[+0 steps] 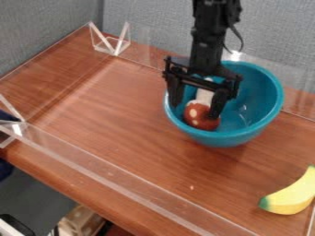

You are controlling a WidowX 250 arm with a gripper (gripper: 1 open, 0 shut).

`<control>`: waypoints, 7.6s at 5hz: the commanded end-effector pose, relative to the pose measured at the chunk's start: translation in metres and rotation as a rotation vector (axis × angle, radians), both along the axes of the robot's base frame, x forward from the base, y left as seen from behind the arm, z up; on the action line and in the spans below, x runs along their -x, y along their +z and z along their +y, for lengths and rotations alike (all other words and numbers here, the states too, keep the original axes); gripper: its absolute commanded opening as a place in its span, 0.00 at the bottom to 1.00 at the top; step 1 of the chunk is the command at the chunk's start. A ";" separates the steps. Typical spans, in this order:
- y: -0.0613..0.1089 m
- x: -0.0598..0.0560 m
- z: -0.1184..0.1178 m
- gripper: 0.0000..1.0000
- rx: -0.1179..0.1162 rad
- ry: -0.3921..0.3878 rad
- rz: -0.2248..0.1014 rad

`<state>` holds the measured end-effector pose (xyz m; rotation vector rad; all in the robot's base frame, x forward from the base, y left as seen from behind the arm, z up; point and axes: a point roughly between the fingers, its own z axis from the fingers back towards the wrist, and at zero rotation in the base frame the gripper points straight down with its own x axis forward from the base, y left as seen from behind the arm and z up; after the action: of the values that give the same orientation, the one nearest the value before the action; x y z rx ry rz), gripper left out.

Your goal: Remove the mushroom from inside the blue bowl and put it on the table

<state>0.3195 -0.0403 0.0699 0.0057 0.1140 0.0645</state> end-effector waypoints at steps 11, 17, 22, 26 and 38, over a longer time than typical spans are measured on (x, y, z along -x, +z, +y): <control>0.010 -0.034 -0.023 0.00 0.045 0.155 -0.073; 0.023 -0.012 0.015 0.00 0.084 0.282 -0.090; 0.019 0.008 0.118 0.00 0.075 0.500 -0.062; 0.014 0.005 0.114 0.00 0.062 0.522 -0.076; 0.017 -0.011 0.107 0.00 0.063 0.580 -0.132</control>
<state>0.3188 0.0689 0.0600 -0.0885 0.0764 0.6612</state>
